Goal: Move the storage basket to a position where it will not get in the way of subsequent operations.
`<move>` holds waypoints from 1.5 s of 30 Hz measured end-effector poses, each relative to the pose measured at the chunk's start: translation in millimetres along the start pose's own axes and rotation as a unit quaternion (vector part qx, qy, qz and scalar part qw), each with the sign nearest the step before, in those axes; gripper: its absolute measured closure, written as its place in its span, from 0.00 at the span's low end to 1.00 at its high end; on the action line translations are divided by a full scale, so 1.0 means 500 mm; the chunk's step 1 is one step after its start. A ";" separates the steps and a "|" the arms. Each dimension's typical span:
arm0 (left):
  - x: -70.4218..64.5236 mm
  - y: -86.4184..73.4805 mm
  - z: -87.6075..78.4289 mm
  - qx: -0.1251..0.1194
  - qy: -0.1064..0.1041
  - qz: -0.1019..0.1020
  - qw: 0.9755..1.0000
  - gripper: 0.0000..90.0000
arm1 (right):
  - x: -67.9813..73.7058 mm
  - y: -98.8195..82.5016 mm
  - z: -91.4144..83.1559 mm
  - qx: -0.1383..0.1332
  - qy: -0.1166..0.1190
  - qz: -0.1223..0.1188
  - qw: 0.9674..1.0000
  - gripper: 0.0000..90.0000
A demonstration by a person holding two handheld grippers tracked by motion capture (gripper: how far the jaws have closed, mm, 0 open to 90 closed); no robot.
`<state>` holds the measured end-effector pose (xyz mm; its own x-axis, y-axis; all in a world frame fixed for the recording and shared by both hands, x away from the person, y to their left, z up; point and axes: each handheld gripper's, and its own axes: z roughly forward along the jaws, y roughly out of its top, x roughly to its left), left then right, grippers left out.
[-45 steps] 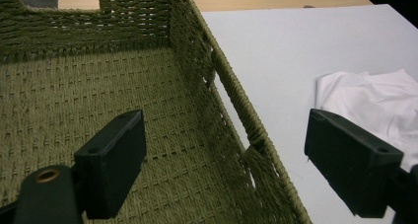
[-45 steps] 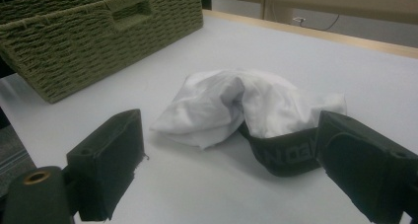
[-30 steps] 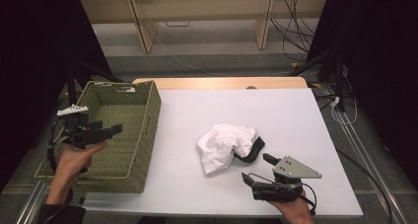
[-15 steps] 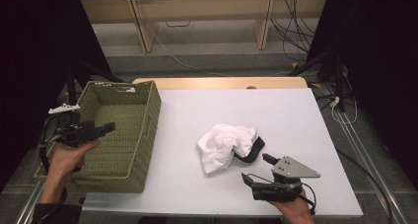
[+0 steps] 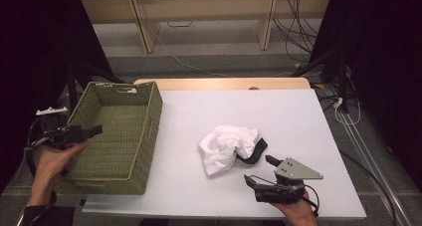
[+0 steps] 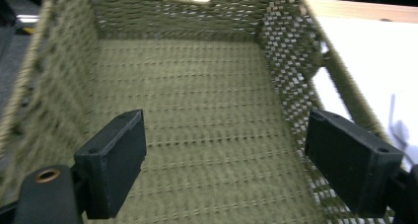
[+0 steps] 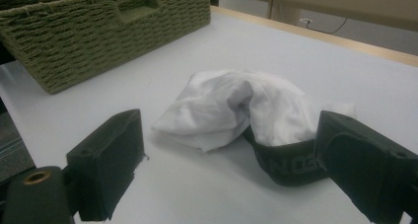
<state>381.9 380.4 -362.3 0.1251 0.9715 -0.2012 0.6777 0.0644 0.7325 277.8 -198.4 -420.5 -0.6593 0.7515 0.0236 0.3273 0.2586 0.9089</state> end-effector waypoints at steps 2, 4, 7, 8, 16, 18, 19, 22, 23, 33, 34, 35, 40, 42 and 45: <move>0.004 0.000 0.000 0.001 0.004 -0.003 1.000 0.18 | 0.000 0.000 -0.001 0.000 0.000 -0.001 1.000 0.14; 0.010 -0.001 0.000 0.008 0.010 -0.002 1.000 0.18 | -0.001 0.000 -0.001 0.000 0.000 -0.001 1.000 0.14; 0.022 -0.005 -0.001 0.016 0.018 -0.005 1.000 0.18 | -0.002 0.000 -0.002 0.002 -0.001 -0.001 1.000 0.14; 0.027 -0.005 -0.002 0.017 0.021 -0.006 1.000 0.18 | -0.001 0.000 -0.001 0.000 0.000 -0.001 1.000 0.14; 0.056 -0.011 -0.010 0.020 0.063 -0.017 0.998 0.21 | -0.002 0.000 -0.001 0.001 0.000 -0.001 1.000 0.14; 0.061 -0.012 -0.012 0.019 0.067 -0.022 0.997 0.22 | -0.003 -0.001 0.002 -0.001 0.000 0.001 1.000 0.14; 0.062 -0.013 -0.013 0.018 0.069 -0.022 0.997 0.24 | -0.003 0.000 0.002 0.001 0.000 0.002 1.000 0.14; 0.064 -0.015 -0.013 0.019 0.071 -0.022 0.997 0.25 | -0.002 0.001 0.003 0.002 0.001 -0.001 1.000 0.14; 0.065 -0.015 -0.013 0.020 0.074 -0.023 0.997 0.27 | -0.002 0.002 0.006 0.003 0.003 0.000 1.000 0.14; 0.102 -0.022 -0.034 0.028 0.114 -0.038 0.992 0.35 | 0.002 0.003 0.007 0.003 0.007 -0.002 1.000 0.14; 0.106 -0.023 -0.037 0.030 0.122 -0.041 0.991 0.36 | 0.003 0.003 0.007 0.003 0.006 -0.001 1.000 0.14; 0.110 -0.024 -0.039 0.031 0.125 -0.043 0.991 0.37 | 0.003 0.003 0.007 0.003 0.005 -0.001 1.000 0.14; 0.123 -0.030 -0.036 0.041 0.123 -0.052 0.990 0.40 | 0.005 0.004 0.010 0.005 0.006 -0.001 1.000 0.14; 0.127 -0.031 -0.031 0.049 0.122 -0.050 0.990 0.41 | 0.005 0.004 0.009 0.005 0.006 -0.002 1.000 0.14; 0.128 -0.029 -0.024 0.052 0.129 -0.049 0.989 0.44 | 0.004 0.002 0.005 0.007 0.004 -0.001 1.000 0.14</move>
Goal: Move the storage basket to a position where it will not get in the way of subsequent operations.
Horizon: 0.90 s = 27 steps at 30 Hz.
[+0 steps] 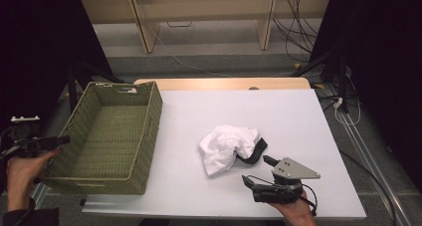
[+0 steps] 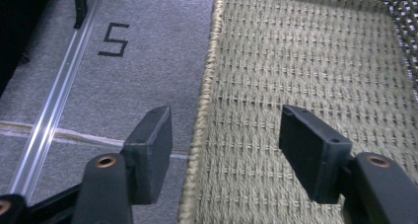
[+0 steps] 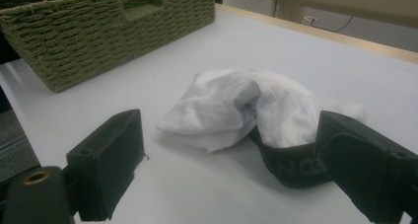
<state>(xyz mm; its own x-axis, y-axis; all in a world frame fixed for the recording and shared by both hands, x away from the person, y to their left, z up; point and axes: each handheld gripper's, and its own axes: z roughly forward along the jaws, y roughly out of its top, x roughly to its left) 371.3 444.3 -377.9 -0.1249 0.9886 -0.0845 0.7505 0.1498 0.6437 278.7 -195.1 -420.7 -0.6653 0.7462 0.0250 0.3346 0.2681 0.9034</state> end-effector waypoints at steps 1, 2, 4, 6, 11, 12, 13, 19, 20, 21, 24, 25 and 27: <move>-0.001 0.001 0.002 0.002 -0.002 0.002 1.000 0.45 | -0.002 -0.002 -0.003 -0.005 -0.001 0.004 1.000 0.14; -0.002 0.002 0.004 0.002 -0.002 0.002 1.000 0.45 | -0.002 -0.002 -0.003 -0.005 -0.001 0.004 1.000 0.14; -0.004 0.003 0.009 0.006 -0.001 0.004 1.000 0.48 | -0.003 -0.003 -0.009 -0.006 -0.005 0.005 1.000 0.14; 0.001 0.003 0.013 0.009 0.005 0.001 1.000 0.48 | -0.003 -0.004 -0.010 -0.005 -0.005 0.006 1.000 0.14; 0.011 0.003 0.014 0.009 0.004 -0.004 1.000 0.51 | -0.001 -0.003 -0.007 -0.004 -0.005 0.006 1.000 0.14; 0.013 0.004 0.014 0.009 0.005 -0.005 1.000 0.53 | -0.001 -0.003 -0.006 -0.002 -0.004 0.004 1.000 0.14; 0.014 0.004 0.015 0.009 0.007 -0.007 1.000 0.55 | -0.001 -0.003 -0.006 0.000 -0.004 0.002 1.000 0.14; 0.017 0.002 0.018 0.020 0.025 0.000 1.000 0.79 | -0.001 -0.004 -0.009 -0.003 -0.004 0.003 1.000 0.14; 0.017 0.003 0.018 0.024 0.020 0.004 1.000 0.84 | -0.001 -0.004 -0.009 -0.005 -0.004 0.004 1.000 0.14; 0.015 0.004 0.018 0.023 0.022 0.005 0.999 0.88 | -0.002 -0.004 -0.009 -0.005 -0.004 0.004 1.000 0.14; 0.009 0.009 0.019 0.032 0.030 0.026 0.999 0.91 | -0.001 -0.005 -0.010 -0.001 -0.006 0.001 1.000 0.14; 0.009 0.009 0.019 0.031 0.028 0.027 0.999 0.91 | -0.001 -0.005 -0.011 0.001 -0.006 0.000 1.000 0.14; 0.012 0.010 0.018 0.033 0.023 0.029 0.999 0.92 | 0.000 -0.005 -0.011 0.001 -0.006 0.001 1.000 0.14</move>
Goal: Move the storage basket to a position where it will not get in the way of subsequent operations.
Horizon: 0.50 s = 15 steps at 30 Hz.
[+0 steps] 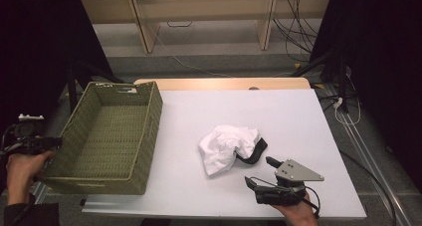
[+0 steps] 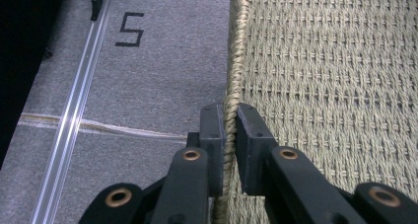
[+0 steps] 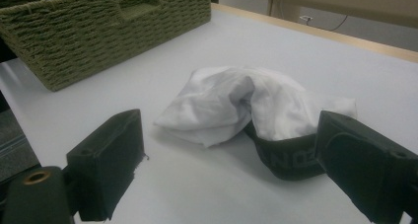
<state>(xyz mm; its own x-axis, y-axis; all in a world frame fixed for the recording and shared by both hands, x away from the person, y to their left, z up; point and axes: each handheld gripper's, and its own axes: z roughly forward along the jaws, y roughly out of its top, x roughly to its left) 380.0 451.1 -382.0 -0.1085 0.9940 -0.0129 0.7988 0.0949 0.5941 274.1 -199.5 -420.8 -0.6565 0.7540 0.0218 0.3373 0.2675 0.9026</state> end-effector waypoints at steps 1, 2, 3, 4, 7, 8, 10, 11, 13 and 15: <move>0.001 0.001 0.000 0.002 -0.005 -0.002 1.000 0.92 | 0.000 0.000 0.000 0.001 -0.001 0.000 1.000 0.14; 0.001 0.001 0.000 0.002 -0.005 -0.002 1.000 0.93 | 0.000 0.000 0.000 0.001 -0.001 0.000 1.000 0.14; 0.000 0.002 -0.001 0.002 -0.007 -0.004 1.000 0.93 | 0.001 0.000 0.000 0.001 -0.001 0.001 1.000 0.14; -0.002 0.003 -0.001 0.003 -0.009 -0.003 1.000 0.93 | 0.001 -0.001 0.001 -0.001 -0.001 0.001 1.000 0.14; -0.007 0.006 -0.001 0.005 -0.023 -0.001 1.000 0.94 | 0.001 -0.001 0.001 -0.001 -0.002 0.000 1.000 0.14; -0.011 0.008 0.000 0.006 -0.022 0.002 1.000 0.94 | 0.001 -0.001 0.000 -0.001 -0.002 0.000 1.000 0.14; -0.020 0.011 0.003 0.003 -0.020 0.003 1.000 0.94 | 0.001 -0.001 -0.001 -0.001 -0.002 0.000 1.000 0.14; -0.023 0.013 0.005 0.002 -0.021 0.003 1.000 0.94 | 0.001 -0.001 -0.001 -0.001 -0.002 0.000 1.000 0.14; -0.026 0.016 0.008 0.000 -0.024 0.005 1.000 0.94 | 0.001 -0.001 -0.001 0.000 -0.002 0.000 1.000 0.14; -0.030 0.018 0.010 -0.002 -0.025 0.006 1.000 0.94 | 0.001 -0.002 -0.002 0.001 -0.003 -0.001 1.000 0.14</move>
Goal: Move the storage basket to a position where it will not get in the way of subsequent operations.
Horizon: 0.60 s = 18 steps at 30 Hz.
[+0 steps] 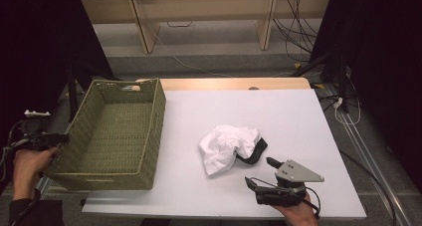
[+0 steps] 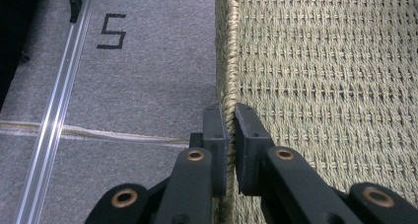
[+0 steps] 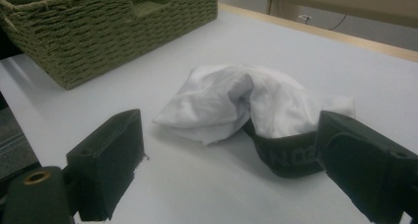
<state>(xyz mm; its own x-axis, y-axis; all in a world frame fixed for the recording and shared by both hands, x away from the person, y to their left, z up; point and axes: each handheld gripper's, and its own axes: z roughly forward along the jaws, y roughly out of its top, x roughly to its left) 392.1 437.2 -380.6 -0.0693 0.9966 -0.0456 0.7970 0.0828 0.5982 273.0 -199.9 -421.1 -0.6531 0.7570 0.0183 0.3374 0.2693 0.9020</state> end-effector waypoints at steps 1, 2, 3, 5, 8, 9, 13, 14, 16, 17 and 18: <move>-0.001 0.001 0.001 -0.002 -0.002 -0.001 1.000 0.94 | 0.000 0.000 0.001 -0.002 0.001 0.000 1.000 0.14; -0.004 0.004 0.004 -0.005 -0.005 0.000 1.000 0.94 | -0.001 -0.001 0.000 -0.001 0.000 0.000 1.000 0.14; -0.004 0.004 0.004 -0.005 -0.005 0.000 1.000 0.94 | -0.001 -0.001 0.000 -0.001 0.000 -0.001 1.000 0.14; -0.009 0.006 0.007 -0.007 0.001 0.005 1.000 0.94 | -0.001 -0.001 0.000 -0.001 -0.001 0.000 1.000 0.14; -0.014 0.012 0.011 -0.011 0.006 0.008 1.000 0.94 | 0.000 -0.001 0.001 0.000 0.000 0.001 1.000 0.14; -0.015 0.012 0.013 -0.011 0.006 0.008 1.000 0.94 | 0.000 -0.001 0.001 0.000 0.000 0.000 1.000 0.14; -0.013 0.013 0.017 -0.014 0.006 0.005 1.000 0.93 | 0.000 -0.001 0.000 0.000 0.000 -0.001 1.000 0.14; -0.013 0.014 0.018 -0.015 0.006 0.001 1.000 0.93 | 0.000 -0.001 0.000 0.000 0.000 -0.001 1.000 0.14; -0.012 0.014 0.019 -0.013 0.009 0.001 1.000 0.93 | -0.001 -0.001 0.000 -0.002 0.001 -0.001 1.000 0.14; -0.012 0.014 0.019 -0.013 0.009 0.000 1.000 0.93 | -0.001 -0.001 0.000 -0.002 0.001 -0.001 1.000 0.14; -0.013 0.014 0.020 -0.012 0.010 -0.002 1.000 0.92 | -0.001 -0.001 -0.001 -0.001 0.002 0.001 1.000 0.14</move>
<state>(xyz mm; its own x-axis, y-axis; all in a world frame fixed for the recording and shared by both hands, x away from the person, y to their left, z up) 404.1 431.5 -384.0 -0.0837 0.9960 -0.0319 0.7824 0.0855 0.6168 273.0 -200.8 -421.4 -0.6549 0.7554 0.0206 0.3362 0.2668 0.9032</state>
